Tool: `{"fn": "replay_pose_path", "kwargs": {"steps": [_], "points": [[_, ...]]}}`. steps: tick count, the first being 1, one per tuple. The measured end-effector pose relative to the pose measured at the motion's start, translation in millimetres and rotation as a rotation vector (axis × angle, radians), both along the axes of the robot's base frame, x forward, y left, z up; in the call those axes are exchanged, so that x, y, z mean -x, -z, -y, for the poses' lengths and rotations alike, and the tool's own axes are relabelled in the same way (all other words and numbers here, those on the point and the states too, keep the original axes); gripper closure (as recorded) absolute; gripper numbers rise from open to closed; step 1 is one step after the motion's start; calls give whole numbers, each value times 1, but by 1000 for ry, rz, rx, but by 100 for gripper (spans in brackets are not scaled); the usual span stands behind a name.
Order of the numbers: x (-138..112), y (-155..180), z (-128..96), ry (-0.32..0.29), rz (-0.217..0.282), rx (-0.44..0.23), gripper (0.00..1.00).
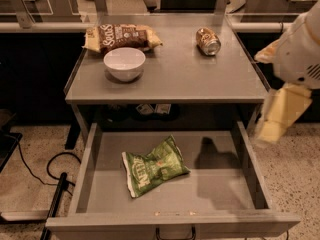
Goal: Pick green jalapeno chip bag from top drawer and place on counter
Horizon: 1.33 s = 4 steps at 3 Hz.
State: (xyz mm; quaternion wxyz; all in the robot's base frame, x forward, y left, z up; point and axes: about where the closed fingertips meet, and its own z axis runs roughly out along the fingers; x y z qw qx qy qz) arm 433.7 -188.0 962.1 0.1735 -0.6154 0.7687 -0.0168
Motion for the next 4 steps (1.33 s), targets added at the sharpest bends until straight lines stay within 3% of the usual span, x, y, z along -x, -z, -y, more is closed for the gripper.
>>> {"fn": "replay_pose_path", "kwargs": {"steps": [2, 3, 4], "points": [[18, 60, -150, -254, -13, -177, 0], [15, 79, -200, -346, -7, -243, 0], [15, 79, -200, -346, -7, -243, 0]]}}
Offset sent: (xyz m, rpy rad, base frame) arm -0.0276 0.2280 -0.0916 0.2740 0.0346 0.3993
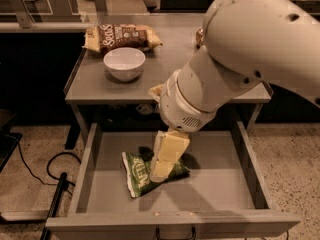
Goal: Pick green jalapeno chip bag from top drawer and place on counter
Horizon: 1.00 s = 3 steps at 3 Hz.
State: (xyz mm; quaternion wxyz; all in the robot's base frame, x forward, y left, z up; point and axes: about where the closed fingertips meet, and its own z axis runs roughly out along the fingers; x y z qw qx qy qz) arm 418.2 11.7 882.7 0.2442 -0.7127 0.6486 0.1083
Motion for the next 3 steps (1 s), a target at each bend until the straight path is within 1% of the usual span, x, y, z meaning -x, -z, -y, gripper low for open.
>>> {"fn": "replay_pose_path", "kwargs": {"steps": [1, 2, 3], "points": [[-5, 23, 2, 29, -4, 35, 0], [-19, 78, 24, 94, -14, 95, 0], [-19, 78, 24, 94, -14, 95, 0]]}}
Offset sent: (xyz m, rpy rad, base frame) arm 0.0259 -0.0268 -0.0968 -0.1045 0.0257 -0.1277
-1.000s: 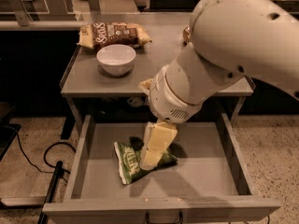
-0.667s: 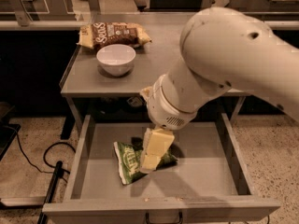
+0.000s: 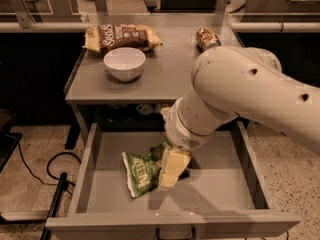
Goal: Pick green jalapeno chip bag from top drawer and place on counter
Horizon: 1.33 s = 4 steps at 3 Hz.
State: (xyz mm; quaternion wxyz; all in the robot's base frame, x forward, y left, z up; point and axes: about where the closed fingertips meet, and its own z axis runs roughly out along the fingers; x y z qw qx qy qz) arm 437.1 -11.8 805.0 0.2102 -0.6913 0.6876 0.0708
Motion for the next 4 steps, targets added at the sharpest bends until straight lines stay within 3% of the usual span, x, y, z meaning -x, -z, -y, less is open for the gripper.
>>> {"fn": "replay_pose_path", "kwargs": {"steps": [2, 4], "points": [[1, 53, 25, 59, 2, -14, 0], [-38, 94, 37, 63, 33, -3, 0]]}}
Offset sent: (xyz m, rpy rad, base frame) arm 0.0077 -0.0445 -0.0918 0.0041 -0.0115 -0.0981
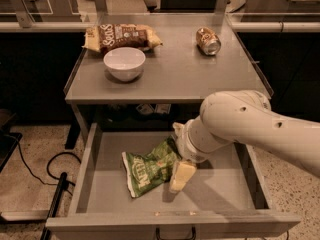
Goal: Pick green jalapeno chip bag from top drawer and place on counter
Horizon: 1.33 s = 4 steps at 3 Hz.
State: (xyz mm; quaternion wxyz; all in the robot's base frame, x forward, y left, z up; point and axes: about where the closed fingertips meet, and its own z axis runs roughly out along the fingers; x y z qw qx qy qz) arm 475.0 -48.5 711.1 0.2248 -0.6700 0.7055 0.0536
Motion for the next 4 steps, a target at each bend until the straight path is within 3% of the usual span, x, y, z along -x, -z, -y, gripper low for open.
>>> {"fn": "replay_pose_path", "kwargs": {"steps": [2, 3, 4], "points": [[-29, 32, -21, -43, 3, -29, 0], [-33, 63, -52, -90, -32, -66, 0], [-33, 65, -54, -94, -35, -68, 0]]}}
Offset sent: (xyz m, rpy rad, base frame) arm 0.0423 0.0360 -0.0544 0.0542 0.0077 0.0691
